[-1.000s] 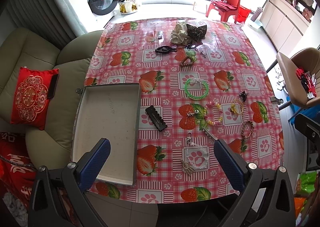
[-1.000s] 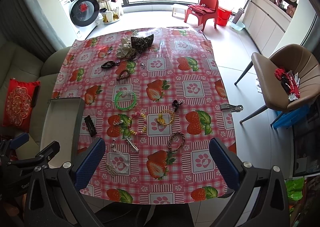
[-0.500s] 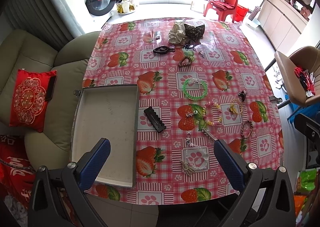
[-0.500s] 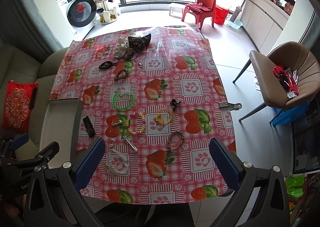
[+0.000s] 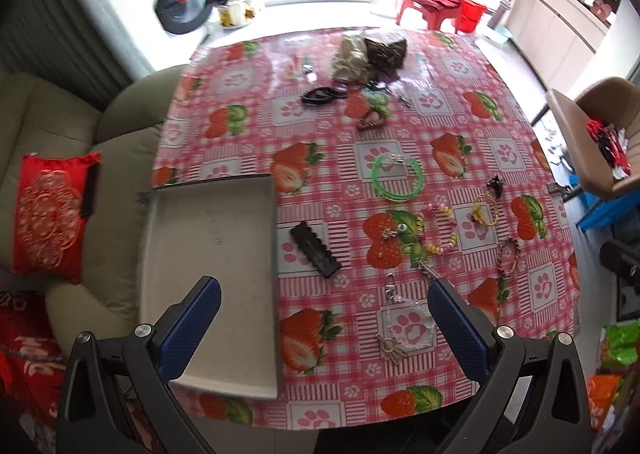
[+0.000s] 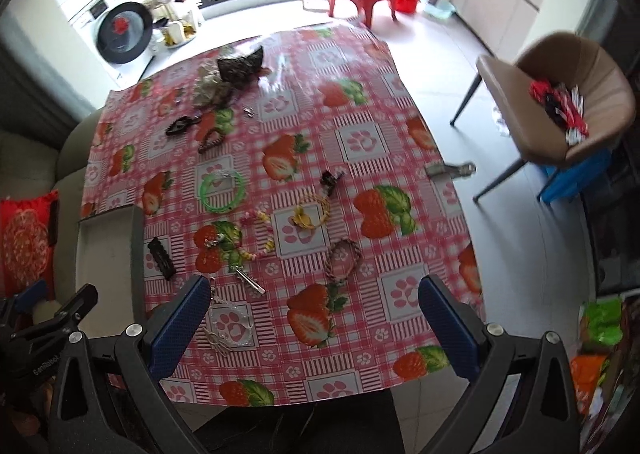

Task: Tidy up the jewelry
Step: 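Grasp the black claw clip with the right tool while the left tool grasps the green bangle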

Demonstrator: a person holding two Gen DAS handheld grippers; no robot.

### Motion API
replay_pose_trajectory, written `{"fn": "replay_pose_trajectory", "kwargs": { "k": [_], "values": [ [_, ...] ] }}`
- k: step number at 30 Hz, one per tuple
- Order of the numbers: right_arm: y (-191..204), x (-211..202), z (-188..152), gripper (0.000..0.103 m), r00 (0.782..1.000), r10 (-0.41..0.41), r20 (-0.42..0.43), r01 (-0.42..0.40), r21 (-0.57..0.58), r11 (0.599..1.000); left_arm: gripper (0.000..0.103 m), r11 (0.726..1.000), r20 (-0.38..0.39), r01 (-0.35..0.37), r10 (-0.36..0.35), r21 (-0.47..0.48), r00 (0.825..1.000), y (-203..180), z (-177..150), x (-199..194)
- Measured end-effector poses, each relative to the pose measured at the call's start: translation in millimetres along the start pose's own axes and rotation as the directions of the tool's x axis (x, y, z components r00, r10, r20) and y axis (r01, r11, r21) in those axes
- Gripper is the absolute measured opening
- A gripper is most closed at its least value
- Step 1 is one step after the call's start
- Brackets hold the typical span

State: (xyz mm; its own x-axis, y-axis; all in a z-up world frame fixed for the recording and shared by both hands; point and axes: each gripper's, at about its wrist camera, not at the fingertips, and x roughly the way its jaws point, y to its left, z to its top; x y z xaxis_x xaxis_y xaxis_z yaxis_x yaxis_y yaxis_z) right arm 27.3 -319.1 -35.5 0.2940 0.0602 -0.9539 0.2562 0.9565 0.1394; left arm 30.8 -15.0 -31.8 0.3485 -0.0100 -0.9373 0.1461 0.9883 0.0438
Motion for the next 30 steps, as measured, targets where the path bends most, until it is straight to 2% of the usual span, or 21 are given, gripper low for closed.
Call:
{"fn": "replay_pose_trajectory", "kwargs": {
  "k": [6,12,14,16,23,28,29,30],
  "values": [
    [-19,42,-5,0.103,0.998,-0.010,-0.065,0.011,0.012,1.000,0.103,0.999,-0.042,0.048,-0.048,-0.007,0.998,-15,25,48],
    [-26,95,19,0.103,0.994,-0.008,-0.113,0.004,-0.033,0.999,0.103,0.999,-0.058,0.052,-0.052,0.000,0.997,-42,56,93],
    [-28,115,32,0.103,0.993,-0.005,-0.122,0.000,-0.036,0.999,0.094,0.999,-0.073,0.051,-0.051,-0.003,0.996,-48,68,112],
    [-29,131,44,0.101,0.992,-0.001,-0.127,-0.004,-0.035,0.999,0.094,0.999,-0.103,0.043,-0.045,-0.024,0.994,-53,79,132],
    [-29,192,76,0.080,0.983,0.035,-0.178,-0.037,-0.012,0.999,0.094,0.997,-0.106,0.036,-0.043,-0.063,0.993,-58,105,180],
    [-22,224,88,0.069,0.978,0.037,-0.203,-0.042,-0.017,0.999,0.094,0.998,-0.158,0.021,-0.031,-0.063,0.987,-59,109,212],
    [-20,230,89,0.067,0.976,0.045,-0.215,-0.048,-0.013,0.999,0.092,0.998,-0.169,0.019,-0.029,-0.059,0.985,-60,108,216],
    [-19,234,89,0.063,0.974,0.048,-0.222,-0.051,-0.010,0.999,0.082,0.998,-0.182,0.017,-0.026,-0.054,0.983,-62,106,221]
  ]
}}
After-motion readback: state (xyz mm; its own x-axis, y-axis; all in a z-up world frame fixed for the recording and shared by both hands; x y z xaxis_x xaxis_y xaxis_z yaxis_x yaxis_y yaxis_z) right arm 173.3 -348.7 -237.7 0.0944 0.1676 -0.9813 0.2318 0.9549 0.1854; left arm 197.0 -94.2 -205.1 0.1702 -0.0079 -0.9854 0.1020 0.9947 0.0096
